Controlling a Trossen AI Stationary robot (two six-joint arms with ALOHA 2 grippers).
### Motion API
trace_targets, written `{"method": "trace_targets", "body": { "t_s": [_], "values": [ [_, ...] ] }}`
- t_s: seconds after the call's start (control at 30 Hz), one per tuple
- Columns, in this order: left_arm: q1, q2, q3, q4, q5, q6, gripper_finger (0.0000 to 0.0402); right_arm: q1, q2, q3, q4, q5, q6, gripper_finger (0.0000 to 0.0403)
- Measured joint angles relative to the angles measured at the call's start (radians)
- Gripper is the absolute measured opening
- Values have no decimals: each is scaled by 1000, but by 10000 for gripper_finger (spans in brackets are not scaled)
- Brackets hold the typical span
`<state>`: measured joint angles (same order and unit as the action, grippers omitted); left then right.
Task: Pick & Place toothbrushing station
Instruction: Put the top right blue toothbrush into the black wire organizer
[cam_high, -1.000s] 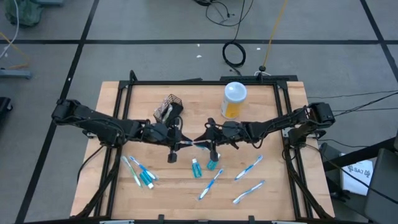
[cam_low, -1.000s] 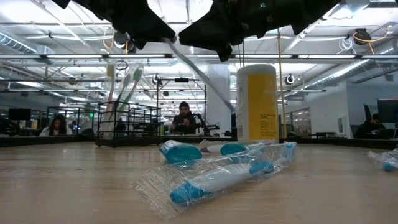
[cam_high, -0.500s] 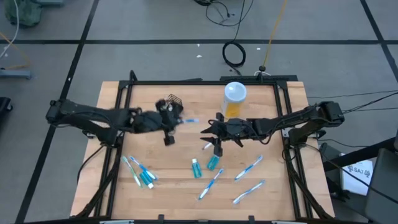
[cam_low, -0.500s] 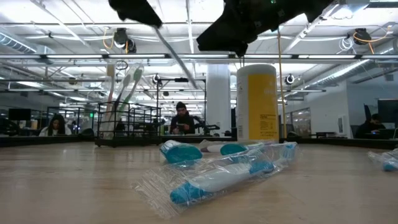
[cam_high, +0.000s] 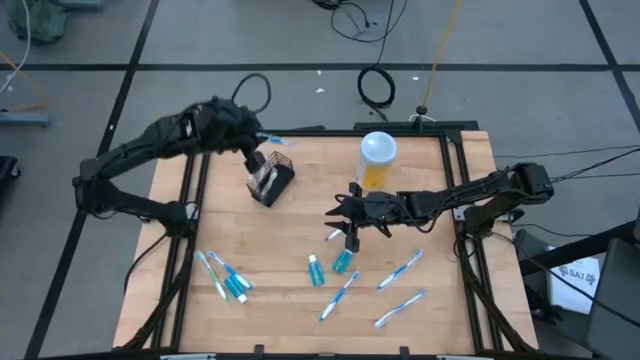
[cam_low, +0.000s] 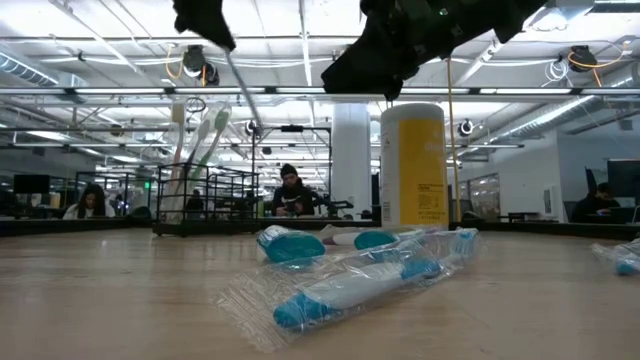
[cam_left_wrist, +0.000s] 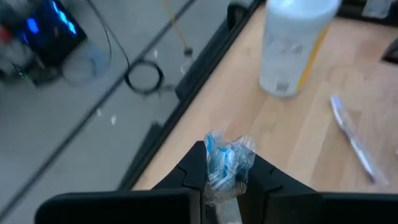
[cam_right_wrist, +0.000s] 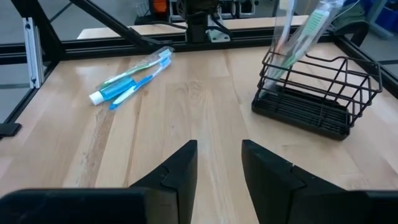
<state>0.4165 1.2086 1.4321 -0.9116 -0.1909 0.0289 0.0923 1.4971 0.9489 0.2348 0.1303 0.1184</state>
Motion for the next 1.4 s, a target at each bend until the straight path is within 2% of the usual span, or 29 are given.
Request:
{"method": "trace_targets", "body": {
  "t_s": [0.17,0.4,0.77,0.93,1.1,1.4],
  "values": [
    [125,30,-1,-49,97,-1,51,0,0,0,0,0,0,116],
    [205,106,-2,-92,193,-1,46,0,0,0,0,0,0,116],
    [241,204,-2,-142,171,0,46,0,0,0,-1,0,0,116],
    [247,242,-2,-142,175,-2,62,0,0,0,-2,0,0,116],
    [248,316,-2,-140,209,-36,69,0,0,0,-2,0,1,116],
    [248,441,-2,-123,180,2,71,1,0,0,-2,0,1,116]
  ]
}}
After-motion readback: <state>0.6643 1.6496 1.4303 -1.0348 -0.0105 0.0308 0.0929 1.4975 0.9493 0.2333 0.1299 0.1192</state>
